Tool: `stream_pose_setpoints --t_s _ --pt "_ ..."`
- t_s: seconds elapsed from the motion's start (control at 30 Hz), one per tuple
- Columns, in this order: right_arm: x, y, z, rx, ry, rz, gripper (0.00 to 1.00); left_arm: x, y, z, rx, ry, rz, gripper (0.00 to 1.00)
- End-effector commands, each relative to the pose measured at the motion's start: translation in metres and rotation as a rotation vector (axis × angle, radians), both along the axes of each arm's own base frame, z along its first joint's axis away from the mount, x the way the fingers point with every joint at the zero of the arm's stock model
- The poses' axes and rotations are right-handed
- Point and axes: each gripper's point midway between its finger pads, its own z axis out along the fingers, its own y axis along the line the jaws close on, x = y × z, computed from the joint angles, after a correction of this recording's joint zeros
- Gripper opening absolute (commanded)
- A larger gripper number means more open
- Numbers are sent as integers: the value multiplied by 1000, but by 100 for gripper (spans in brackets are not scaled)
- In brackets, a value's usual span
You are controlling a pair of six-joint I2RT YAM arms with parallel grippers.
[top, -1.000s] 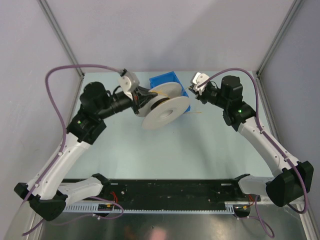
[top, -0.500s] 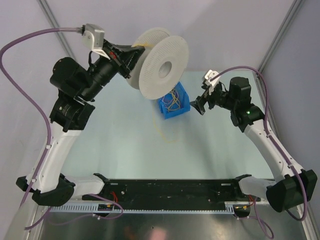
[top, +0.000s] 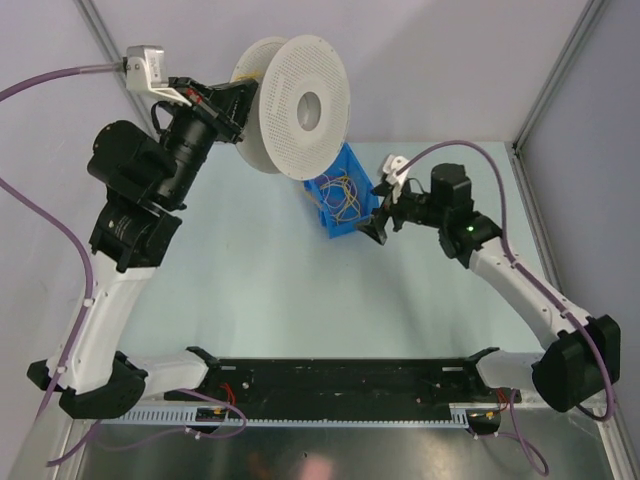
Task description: Wrap the cables
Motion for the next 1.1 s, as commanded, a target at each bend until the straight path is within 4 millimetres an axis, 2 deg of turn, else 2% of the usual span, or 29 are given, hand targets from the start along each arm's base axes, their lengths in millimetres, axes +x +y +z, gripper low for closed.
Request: stream_pose_setpoints --t_s 0.0,0.2,0.37,0.43,0.53,0.57,0.63,0.83,1.07 --pt "10 32 12 73 -124 5 99 -14 31 34 -177 -54 80 0" --pt "24 71 25 148 -282 6 99 -15 28 31 -202 -34 56 0" --pt "44 90 18 147 -387 -31 97 -16 22 30 -234 -12 12 0" --pt "48 96 16 163 -408 -21 91 -16 20 30 -242 -6 5 0" --pt "42 109 6 162 -412 45 68 -14 21 29 -248 0 9 0" --pt "38 112 1 156 -398 68 63 -13 22 28 -250 1 17 0" --pt "30 117 -6 145 -367 114 59 -12 23 28 -253 3 25 0" --pt "20 120 -9 138 -337 141 76 -10 22 24 -251 13 27 0" --pt "33 96 -14 76 -337 97 82 -10 19 20 -242 18 14 0"
